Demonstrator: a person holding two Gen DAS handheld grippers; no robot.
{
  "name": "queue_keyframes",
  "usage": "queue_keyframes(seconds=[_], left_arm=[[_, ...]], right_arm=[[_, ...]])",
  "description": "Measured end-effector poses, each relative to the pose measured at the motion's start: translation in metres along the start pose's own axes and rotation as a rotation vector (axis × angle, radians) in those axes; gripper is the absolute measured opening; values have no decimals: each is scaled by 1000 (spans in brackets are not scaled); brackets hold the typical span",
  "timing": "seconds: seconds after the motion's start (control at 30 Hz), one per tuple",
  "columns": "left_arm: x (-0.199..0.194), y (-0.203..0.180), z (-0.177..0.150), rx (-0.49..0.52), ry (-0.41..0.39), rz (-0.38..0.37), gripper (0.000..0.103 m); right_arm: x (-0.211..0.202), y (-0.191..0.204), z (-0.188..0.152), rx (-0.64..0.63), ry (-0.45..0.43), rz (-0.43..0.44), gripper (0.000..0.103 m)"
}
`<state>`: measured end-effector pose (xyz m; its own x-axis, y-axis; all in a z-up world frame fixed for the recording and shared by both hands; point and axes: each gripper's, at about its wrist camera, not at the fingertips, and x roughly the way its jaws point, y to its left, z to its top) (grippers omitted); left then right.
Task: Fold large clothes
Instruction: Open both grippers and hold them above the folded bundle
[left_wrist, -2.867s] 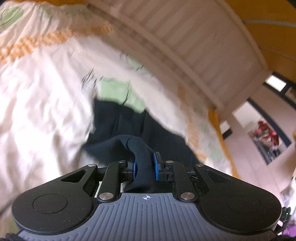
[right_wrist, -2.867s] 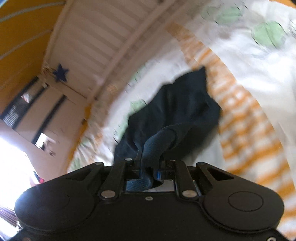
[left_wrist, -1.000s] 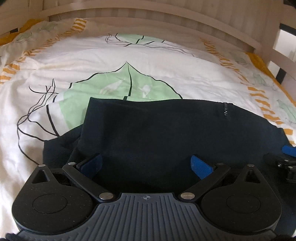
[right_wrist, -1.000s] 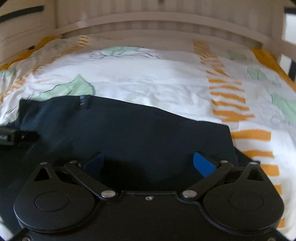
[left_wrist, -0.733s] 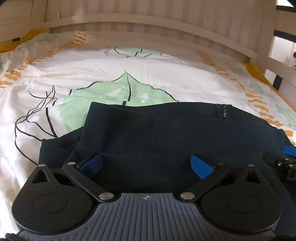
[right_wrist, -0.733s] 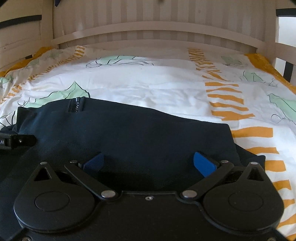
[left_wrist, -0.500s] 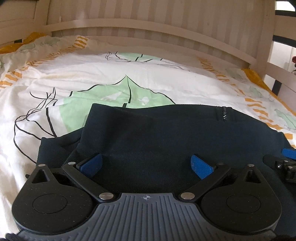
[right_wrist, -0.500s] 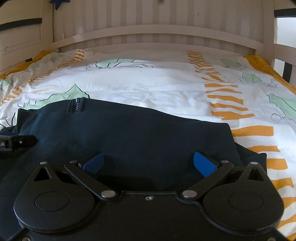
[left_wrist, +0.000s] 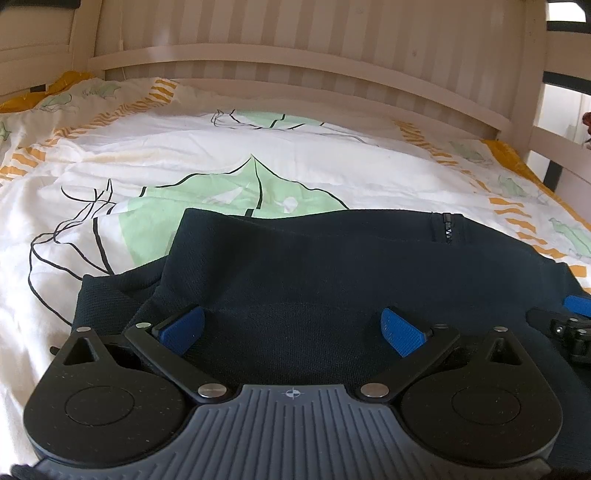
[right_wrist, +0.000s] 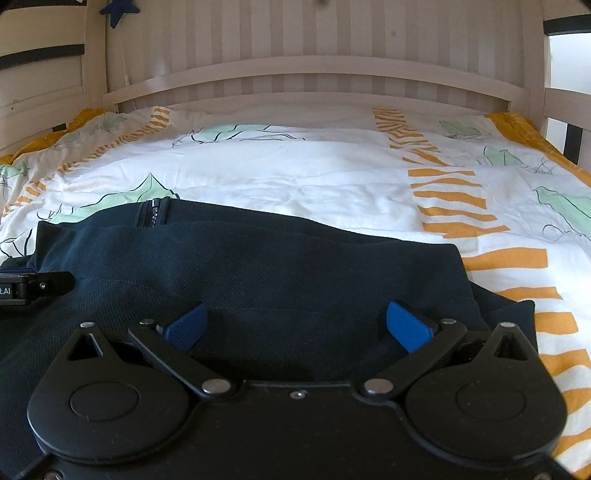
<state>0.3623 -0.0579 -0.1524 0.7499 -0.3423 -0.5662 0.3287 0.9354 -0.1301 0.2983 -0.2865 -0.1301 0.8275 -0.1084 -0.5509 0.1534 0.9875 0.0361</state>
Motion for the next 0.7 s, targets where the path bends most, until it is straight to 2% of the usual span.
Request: queue_keyframes(seconds=[0.27, 0.43, 0.53, 0.6, 0.7], left_arm=[[0, 1, 3, -3, 10, -3, 103], [-8, 1, 16, 15, 87, -11, 103], [-29, 7, 21, 40, 102, -54, 103], [-49, 16, 21, 41, 70, -72, 103], [-76, 39, 20, -24, 48, -85, 103]], right_arm=[[0, 0, 1, -1, 4, 1, 103], [-3, -5, 6, 9, 19, 19, 103], [-13, -9, 7, 14, 42, 46, 103], [-25, -17, 5, 25, 48, 85, 103], [-52, -34, -2, 50, 22, 101, 103]])
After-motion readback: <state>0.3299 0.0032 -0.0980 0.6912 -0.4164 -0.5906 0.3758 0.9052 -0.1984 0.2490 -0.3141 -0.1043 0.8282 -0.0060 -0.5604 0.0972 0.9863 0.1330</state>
